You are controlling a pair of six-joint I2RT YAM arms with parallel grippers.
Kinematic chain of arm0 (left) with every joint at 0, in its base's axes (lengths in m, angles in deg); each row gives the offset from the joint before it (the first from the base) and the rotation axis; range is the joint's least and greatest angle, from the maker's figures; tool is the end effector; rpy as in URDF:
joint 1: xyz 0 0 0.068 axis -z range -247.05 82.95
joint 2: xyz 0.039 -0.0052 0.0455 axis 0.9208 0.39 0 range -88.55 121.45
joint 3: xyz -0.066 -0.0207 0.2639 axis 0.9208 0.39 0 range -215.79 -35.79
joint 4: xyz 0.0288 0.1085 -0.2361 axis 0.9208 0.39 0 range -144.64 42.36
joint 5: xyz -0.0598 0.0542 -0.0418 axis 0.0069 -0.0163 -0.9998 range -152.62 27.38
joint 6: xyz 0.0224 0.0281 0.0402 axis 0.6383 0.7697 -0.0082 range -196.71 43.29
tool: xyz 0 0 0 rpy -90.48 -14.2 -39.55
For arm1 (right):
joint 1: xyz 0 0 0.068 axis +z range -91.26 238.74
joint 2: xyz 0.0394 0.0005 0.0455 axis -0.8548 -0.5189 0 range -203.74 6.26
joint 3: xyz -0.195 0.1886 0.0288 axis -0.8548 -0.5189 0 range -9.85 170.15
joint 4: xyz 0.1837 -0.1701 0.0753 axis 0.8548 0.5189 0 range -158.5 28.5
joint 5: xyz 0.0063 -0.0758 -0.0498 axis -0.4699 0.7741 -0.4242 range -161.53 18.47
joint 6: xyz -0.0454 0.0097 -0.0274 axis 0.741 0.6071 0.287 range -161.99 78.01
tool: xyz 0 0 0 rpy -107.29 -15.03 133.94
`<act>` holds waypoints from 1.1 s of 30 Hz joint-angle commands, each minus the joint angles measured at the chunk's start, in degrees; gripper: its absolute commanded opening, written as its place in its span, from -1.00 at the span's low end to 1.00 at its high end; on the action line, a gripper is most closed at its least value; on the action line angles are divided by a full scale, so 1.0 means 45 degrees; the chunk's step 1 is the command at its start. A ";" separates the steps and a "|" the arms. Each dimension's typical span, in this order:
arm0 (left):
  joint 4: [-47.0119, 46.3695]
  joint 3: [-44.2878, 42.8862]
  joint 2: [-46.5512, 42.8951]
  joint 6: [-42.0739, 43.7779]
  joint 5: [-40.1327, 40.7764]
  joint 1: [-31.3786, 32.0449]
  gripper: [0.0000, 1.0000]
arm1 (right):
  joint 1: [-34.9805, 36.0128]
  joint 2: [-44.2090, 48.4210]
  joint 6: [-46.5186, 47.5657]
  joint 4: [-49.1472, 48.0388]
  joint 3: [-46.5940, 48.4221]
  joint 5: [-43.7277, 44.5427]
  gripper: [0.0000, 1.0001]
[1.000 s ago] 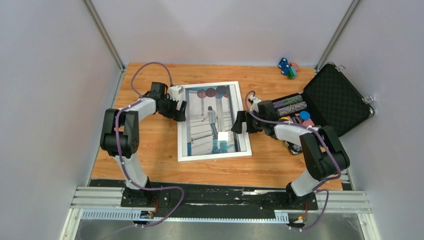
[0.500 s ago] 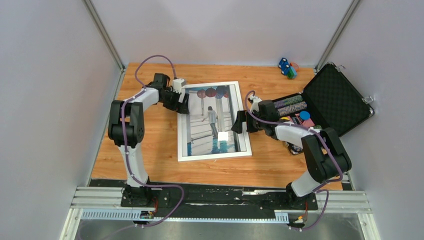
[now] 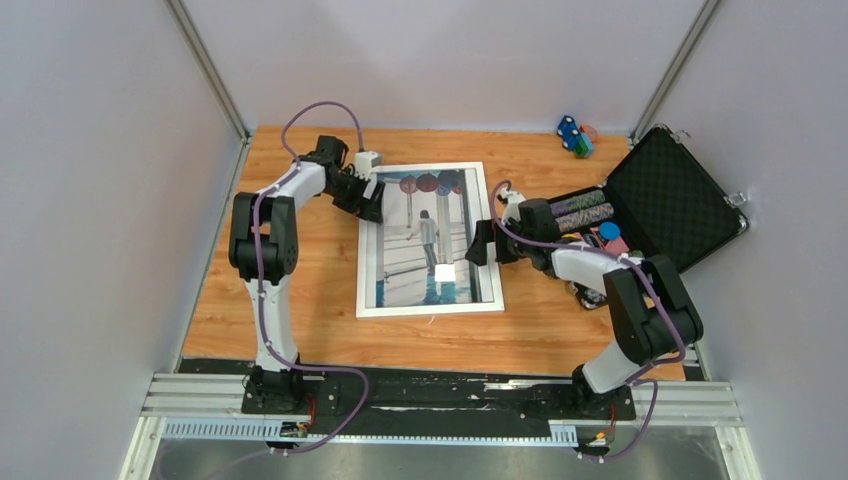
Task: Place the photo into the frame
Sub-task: Adjust the photo frame at the center of the board.
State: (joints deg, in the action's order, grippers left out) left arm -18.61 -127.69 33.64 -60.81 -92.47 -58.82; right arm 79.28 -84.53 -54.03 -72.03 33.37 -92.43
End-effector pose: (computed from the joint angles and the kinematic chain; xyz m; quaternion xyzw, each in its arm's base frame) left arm 0.4374 -0.0812 0.1691 0.2492 0.9138 -0.2383 0.2146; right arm 0.2863 0.1208 0.1627 -0.1378 0.8976 0.2681 0.3217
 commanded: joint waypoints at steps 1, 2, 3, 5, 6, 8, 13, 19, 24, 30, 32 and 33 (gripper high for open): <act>0.0348 -0.0462 0.0673 0.0285 0.0035 0.0261 1.00 | -0.0111 -0.0092 0.0344 -0.0433 0.0669 -0.0111 1.00; 0.0311 -0.0479 0.0666 0.0160 0.0188 0.0261 1.00 | -0.0159 -0.0108 0.0349 -0.0386 0.0727 -0.0067 1.00; 0.0191 -0.0472 0.0617 0.0091 0.0295 0.0261 1.00 | -0.0199 -0.0137 0.0359 -0.0343 0.0791 -0.0020 1.00; -0.0151 -0.0352 0.0451 -0.0283 0.0752 0.0210 1.00 | -0.0318 -0.0121 0.0388 -0.0236 0.0938 0.0151 1.00; -0.0270 -0.0317 0.0338 -0.0655 0.0983 0.0177 1.00 | -0.0397 -0.0078 0.0415 -0.0156 0.1005 0.0285 1.00; -0.0407 -0.0372 0.0184 -0.1350 0.1256 0.0009 1.00 | -0.0497 0.0146 0.0591 0.0010 0.1109 0.0736 1.00; -0.0791 -0.0082 -0.0742 -0.2150 0.1852 -0.0346 1.00 | -0.0895 0.1235 0.1009 0.0161 0.1060 0.1635 1.00; -0.1539 0.1479 -0.3282 -0.1921 0.3590 -0.0364 1.00 | -0.1354 0.3065 0.1677 0.0593 0.0986 0.2829 1.00; -0.2803 0.3807 -0.6664 -0.1760 0.4766 -0.0359 1.00 | -0.2033 0.4765 0.1866 0.1293 0.0882 0.3300 1.00; -0.2651 0.5464 -1.0329 -0.1607 0.5781 -0.0364 1.00 | -0.2491 0.6539 0.2016 0.2450 0.0673 0.4046 1.00; -0.2396 0.5915 -1.1501 -0.1789 0.5992 -0.0364 1.00 | -0.2538 0.7184 0.2183 0.2766 0.0461 0.4431 1.00; -0.2180 0.6155 -1.2220 -0.1890 0.6039 -0.0364 1.00 | -0.2533 0.7656 0.2244 0.2851 0.0352 0.4619 1.00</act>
State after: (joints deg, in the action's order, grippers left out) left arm -29.27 -103.28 -13.40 -68.54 -68.58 -60.39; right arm 68.06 -55.89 -46.05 -62.65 36.21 -76.06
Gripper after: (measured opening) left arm 0.998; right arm 0.998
